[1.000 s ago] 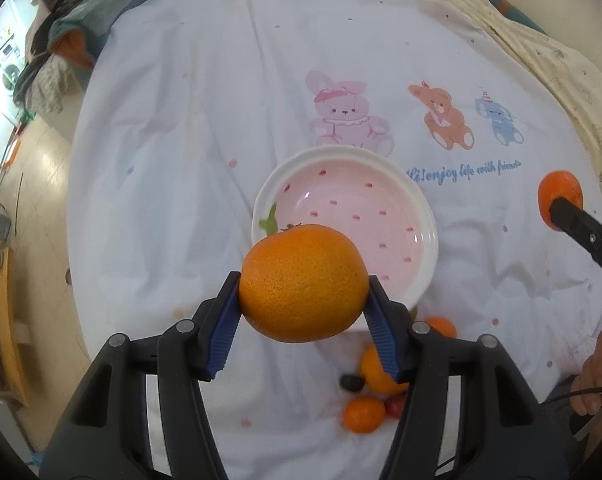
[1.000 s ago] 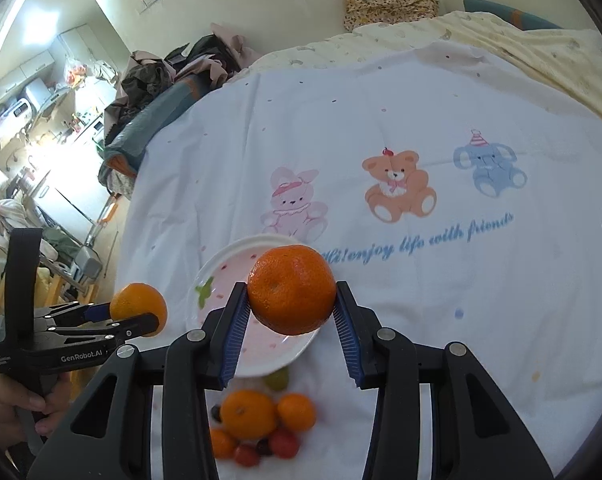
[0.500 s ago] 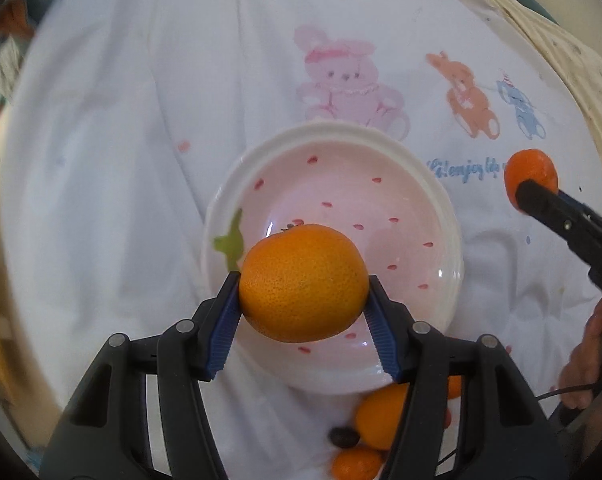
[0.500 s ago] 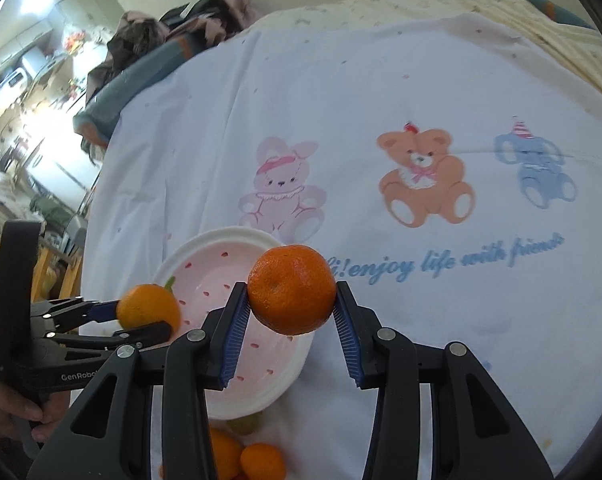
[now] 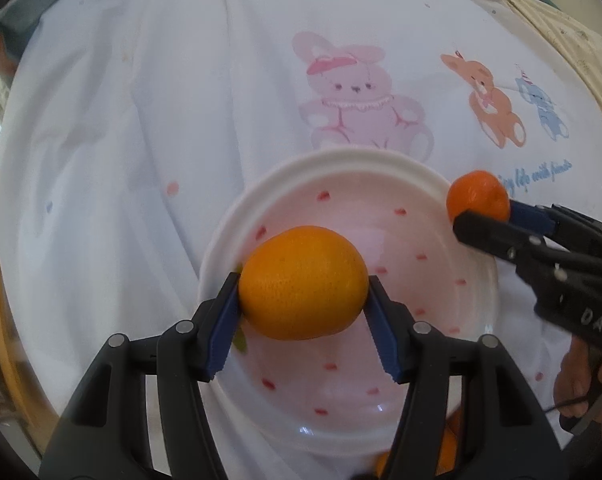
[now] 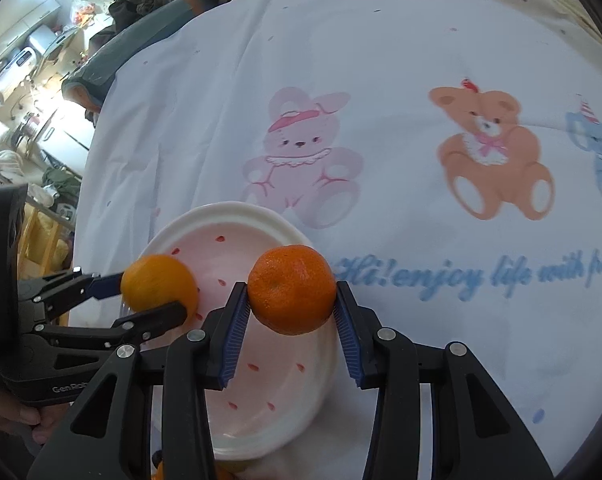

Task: Organize fruits
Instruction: 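Lower both held fruits onto the pink plate and open both tools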

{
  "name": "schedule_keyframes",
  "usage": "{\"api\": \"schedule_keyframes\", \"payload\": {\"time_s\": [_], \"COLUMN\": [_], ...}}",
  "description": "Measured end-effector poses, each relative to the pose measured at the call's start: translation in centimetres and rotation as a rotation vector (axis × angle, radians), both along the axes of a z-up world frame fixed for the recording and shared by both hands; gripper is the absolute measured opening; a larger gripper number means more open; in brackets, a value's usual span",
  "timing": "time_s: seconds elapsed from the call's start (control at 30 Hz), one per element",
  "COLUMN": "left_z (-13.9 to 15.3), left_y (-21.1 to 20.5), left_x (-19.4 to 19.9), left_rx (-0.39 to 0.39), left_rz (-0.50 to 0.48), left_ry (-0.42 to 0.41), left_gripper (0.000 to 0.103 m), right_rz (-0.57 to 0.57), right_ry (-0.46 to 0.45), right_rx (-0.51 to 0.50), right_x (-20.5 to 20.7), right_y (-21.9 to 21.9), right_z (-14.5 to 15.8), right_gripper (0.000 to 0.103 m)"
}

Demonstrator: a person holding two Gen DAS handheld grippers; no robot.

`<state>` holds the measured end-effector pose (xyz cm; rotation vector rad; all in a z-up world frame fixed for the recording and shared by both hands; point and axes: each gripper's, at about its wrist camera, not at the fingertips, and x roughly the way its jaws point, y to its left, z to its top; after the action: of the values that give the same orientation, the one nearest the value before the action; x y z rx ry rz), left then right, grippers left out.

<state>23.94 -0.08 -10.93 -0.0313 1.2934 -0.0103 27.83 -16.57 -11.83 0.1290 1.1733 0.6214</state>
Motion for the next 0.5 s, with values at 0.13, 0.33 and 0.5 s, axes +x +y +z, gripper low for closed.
{"api": "schedule_keyframes", "payload": {"time_s": [0.13, 0.33, 0.5], "left_z": [0.1, 0.9, 1.0], "left_y": [0.5, 0.2, -0.3], "left_x": [1.2, 1.2, 0.8], "left_rx": [-0.015, -0.002, 0.039], "left_rz": [0.017, -0.005, -0.037], "left_ry": [-0.014, -0.042, -0.055], "left_gripper": [0.058, 0.081, 0.086], "right_rz": [0.005, 0.014, -0.003], "right_ry": [0.029, 0.03, 0.048], "right_rx": [0.037, 0.051, 0.068], "right_x": [0.6, 0.6, 0.8], "right_y": [0.5, 0.5, 0.2], "right_z": [-0.5, -0.7, -0.4], "right_gripper": [0.046, 0.046, 0.058]}}
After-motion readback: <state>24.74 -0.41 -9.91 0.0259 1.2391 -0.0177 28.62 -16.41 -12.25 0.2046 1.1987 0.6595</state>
